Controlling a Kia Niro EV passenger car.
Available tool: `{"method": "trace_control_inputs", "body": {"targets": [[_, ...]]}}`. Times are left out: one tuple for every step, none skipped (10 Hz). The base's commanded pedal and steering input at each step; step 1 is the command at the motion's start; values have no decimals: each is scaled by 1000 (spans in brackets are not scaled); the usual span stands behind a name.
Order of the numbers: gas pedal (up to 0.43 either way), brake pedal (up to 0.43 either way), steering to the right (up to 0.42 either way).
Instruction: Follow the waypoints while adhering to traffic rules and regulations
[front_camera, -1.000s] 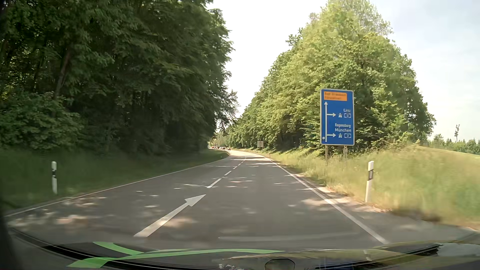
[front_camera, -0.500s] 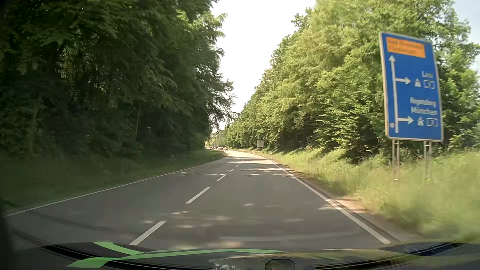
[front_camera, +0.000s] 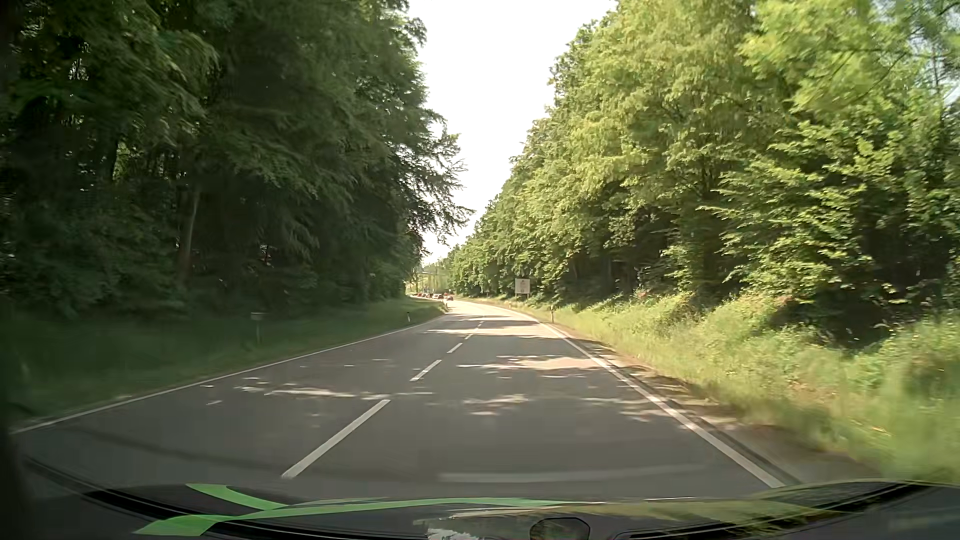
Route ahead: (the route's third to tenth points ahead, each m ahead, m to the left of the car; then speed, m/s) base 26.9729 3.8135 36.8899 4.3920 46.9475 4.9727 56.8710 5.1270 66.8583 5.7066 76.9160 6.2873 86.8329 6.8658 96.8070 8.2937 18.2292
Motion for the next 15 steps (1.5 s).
{"method": "trace_control_inputs", "body": {"targets": [[28, 0, -2], [28, 0, -3], [28, 0, -2], [28, 0, -3], [28, 0, -3], [28, 0, -3], [28, 0, -3], [28, 0, -4], [20, 0, -4], [20, 0, -4], [20, 0, -4], [20, 0, -4], [20, 0, -4], [20, 0, -4], [20, 0, -4]]}}
